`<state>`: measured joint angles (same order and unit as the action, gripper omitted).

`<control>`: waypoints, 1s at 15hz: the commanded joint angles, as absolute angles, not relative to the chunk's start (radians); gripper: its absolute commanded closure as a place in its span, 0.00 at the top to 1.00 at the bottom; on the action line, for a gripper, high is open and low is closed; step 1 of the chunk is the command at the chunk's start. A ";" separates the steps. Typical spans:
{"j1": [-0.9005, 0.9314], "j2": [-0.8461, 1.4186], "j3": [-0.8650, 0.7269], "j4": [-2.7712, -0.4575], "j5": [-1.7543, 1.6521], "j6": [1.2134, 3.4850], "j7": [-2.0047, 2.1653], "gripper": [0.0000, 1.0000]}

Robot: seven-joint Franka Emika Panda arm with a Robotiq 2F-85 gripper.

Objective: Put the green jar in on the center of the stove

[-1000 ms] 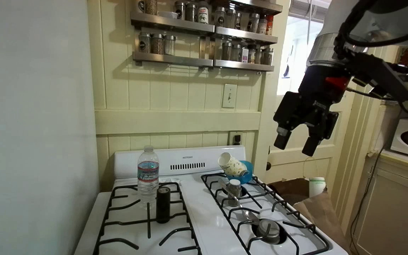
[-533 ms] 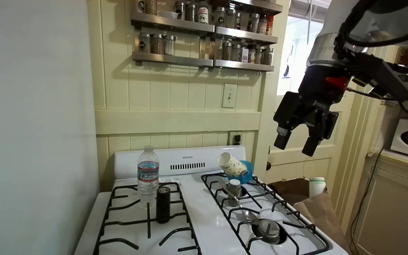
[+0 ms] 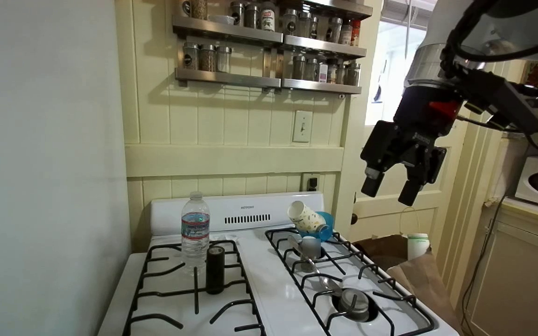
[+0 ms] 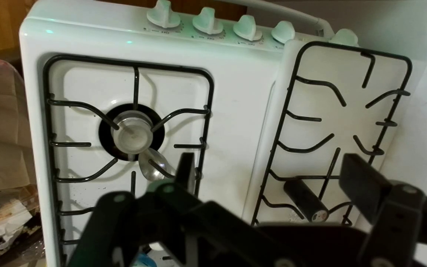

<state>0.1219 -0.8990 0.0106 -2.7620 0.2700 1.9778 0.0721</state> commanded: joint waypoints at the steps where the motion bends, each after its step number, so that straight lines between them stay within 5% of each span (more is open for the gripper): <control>1: 0.109 -0.899 0.021 -2.759 0.279 1.972 0.064 1.00; 5: 0.109 -0.899 0.021 -2.759 0.279 1.972 0.064 1.00; 15: 0.018 -0.299 0.007 -2.494 -0.003 2.193 -0.101 1.00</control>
